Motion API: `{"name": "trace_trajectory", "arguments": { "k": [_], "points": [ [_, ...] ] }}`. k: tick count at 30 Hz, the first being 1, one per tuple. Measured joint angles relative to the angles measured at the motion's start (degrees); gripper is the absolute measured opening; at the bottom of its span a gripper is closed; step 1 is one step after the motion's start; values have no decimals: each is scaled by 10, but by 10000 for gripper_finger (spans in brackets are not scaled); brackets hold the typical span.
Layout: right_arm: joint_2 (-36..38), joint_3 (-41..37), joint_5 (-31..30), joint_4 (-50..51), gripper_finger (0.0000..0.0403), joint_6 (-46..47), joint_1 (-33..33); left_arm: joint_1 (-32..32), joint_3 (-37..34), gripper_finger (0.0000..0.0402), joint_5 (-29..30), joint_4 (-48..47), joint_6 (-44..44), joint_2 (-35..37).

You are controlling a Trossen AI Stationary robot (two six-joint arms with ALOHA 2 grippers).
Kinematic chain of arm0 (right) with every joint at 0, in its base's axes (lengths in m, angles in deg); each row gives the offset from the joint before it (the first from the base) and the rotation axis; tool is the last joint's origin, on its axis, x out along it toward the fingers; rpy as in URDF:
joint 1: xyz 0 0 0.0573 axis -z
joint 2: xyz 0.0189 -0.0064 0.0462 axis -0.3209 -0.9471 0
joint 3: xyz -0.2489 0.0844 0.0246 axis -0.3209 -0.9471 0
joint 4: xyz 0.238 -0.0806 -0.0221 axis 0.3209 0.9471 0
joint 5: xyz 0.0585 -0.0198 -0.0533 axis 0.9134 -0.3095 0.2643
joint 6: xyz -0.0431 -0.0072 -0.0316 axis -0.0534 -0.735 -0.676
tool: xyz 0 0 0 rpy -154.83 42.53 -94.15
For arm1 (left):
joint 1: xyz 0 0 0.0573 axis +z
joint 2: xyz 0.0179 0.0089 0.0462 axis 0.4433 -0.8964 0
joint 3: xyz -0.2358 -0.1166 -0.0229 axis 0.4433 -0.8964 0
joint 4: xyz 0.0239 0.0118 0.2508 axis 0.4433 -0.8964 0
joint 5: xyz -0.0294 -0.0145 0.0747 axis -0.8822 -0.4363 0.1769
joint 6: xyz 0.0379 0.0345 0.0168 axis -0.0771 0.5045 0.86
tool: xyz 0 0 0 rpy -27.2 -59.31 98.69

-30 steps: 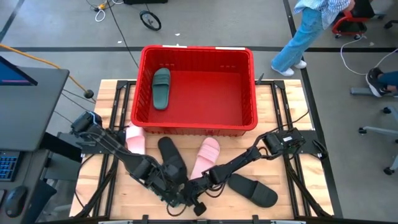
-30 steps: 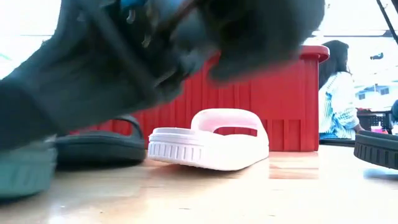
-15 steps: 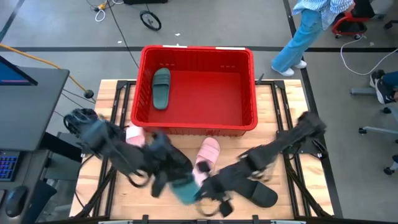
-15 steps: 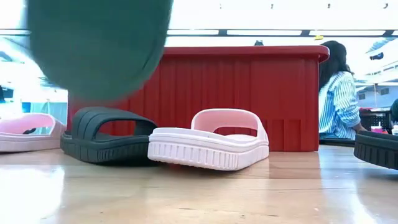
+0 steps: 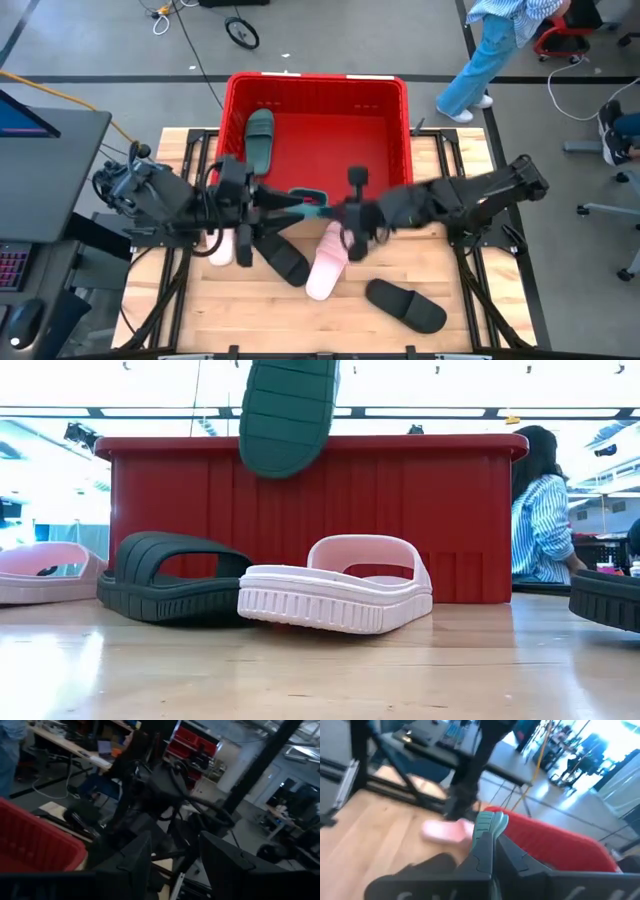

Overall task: Pick and place slides into bin
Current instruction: Put the green slipper into the red bin

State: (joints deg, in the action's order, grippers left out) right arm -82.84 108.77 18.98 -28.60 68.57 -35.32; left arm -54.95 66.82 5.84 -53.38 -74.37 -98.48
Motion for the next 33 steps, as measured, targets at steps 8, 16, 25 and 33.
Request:
{"name": "trace_trajectory", "arguments": {
  "k": [8, 16, 25, 33],
  "points": [
    [-4, 0, 90, -94, 5, -77, 124, 29, 0, 172, 0, -7, -4, -4],
    [14, 31, 182, -129, 5, -30, 190, 35, 0, 172, 0, -7, -4, -4],
    [6, 36, 232, -124, 3, -42, 253, 35, 0, 172, 0, -7, -4, -4],
    [-74, -10, 358, -98, 1, -102, 310, 57, 0, 172, 0, -7, 22, -2]
  ]
}}
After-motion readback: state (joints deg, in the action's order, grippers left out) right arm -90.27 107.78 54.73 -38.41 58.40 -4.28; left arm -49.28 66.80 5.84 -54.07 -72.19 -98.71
